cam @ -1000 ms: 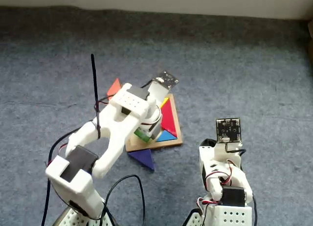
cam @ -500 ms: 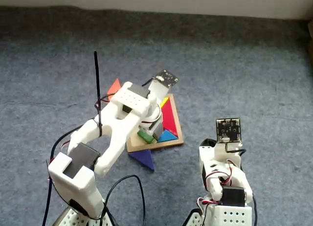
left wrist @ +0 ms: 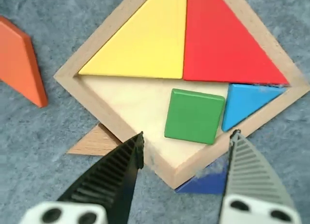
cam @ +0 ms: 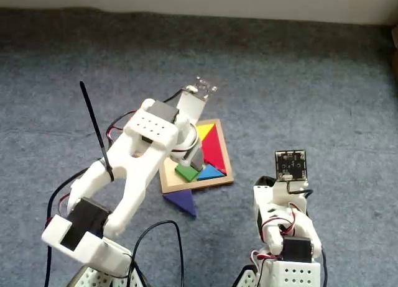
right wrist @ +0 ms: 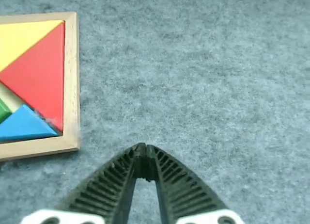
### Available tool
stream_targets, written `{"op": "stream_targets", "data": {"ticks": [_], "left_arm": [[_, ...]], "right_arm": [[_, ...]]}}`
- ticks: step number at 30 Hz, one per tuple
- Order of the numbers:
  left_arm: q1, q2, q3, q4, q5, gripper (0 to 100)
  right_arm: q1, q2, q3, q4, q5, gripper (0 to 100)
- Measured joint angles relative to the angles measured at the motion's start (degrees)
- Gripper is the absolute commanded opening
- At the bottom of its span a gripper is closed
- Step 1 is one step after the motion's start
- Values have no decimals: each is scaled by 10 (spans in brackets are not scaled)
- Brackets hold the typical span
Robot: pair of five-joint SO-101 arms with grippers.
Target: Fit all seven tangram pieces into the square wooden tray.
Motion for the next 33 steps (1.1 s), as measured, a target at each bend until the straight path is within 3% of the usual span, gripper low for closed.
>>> {"op": "stream_targets", "data": {"ticks": [5, 15, 24, 33], "left_arm": [[-11, 0, 27, -5, 0, 280], [-48, 0, 91, -101, 0, 280], [-45, -1, 127, -150, 1, 280], [4, -1, 132, -183, 20, 280]], "right_arm": [[9, 0, 0, 0, 0, 9], [10, 0, 0, 0, 0, 9], [10, 0, 1, 0, 0, 9], [10, 0, 1, 0, 0, 9]]}}
